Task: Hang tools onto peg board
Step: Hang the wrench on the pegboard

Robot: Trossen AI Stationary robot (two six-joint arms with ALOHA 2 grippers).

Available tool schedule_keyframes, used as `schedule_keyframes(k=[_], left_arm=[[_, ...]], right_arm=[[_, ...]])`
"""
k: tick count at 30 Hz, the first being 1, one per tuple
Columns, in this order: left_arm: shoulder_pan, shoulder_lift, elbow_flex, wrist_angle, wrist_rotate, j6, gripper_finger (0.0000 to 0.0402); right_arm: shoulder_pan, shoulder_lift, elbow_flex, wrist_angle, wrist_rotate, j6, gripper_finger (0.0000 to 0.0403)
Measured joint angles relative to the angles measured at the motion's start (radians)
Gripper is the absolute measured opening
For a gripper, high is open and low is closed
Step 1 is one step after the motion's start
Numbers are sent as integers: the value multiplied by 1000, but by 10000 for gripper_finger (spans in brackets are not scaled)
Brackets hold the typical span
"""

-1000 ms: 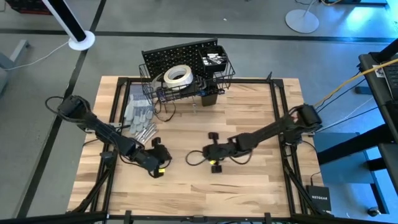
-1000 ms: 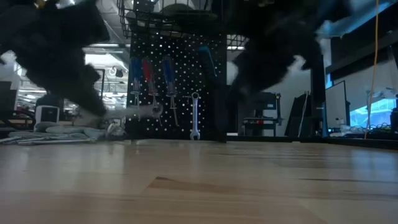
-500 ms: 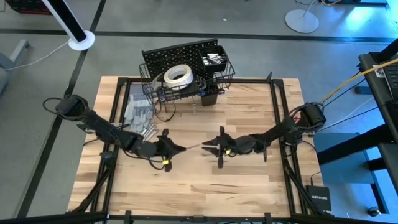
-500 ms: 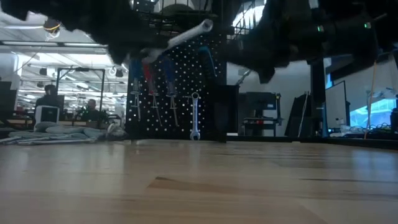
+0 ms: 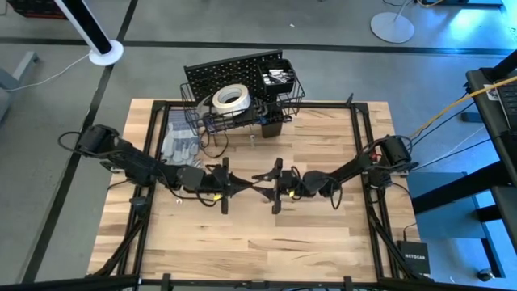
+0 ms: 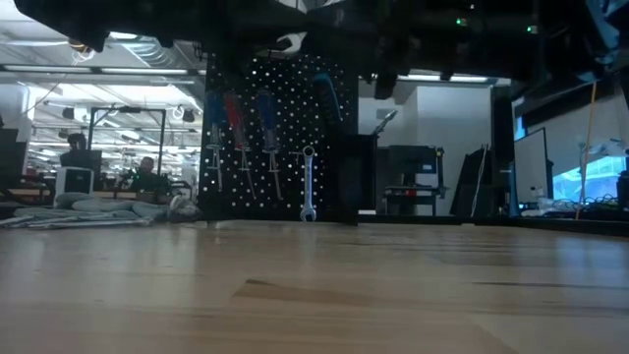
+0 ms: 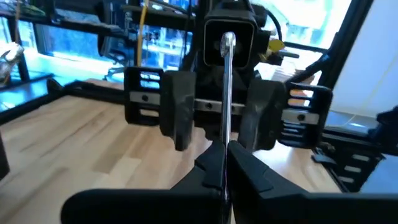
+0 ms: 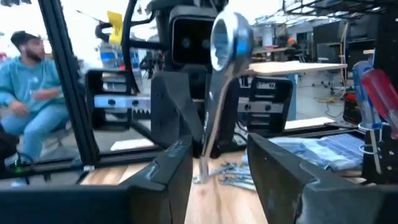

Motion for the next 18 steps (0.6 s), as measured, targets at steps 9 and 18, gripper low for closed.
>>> schedule_keyframes(k=[9, 18], left_arm=[[-1, 10, 0, 10, 7, 16, 0], [-3, 10, 0, 15, 4, 18, 0]], right_arm=[[-26, 0, 1, 64, -113, 16, 110], [-26, 0, 0, 52, -115, 5, 15]])
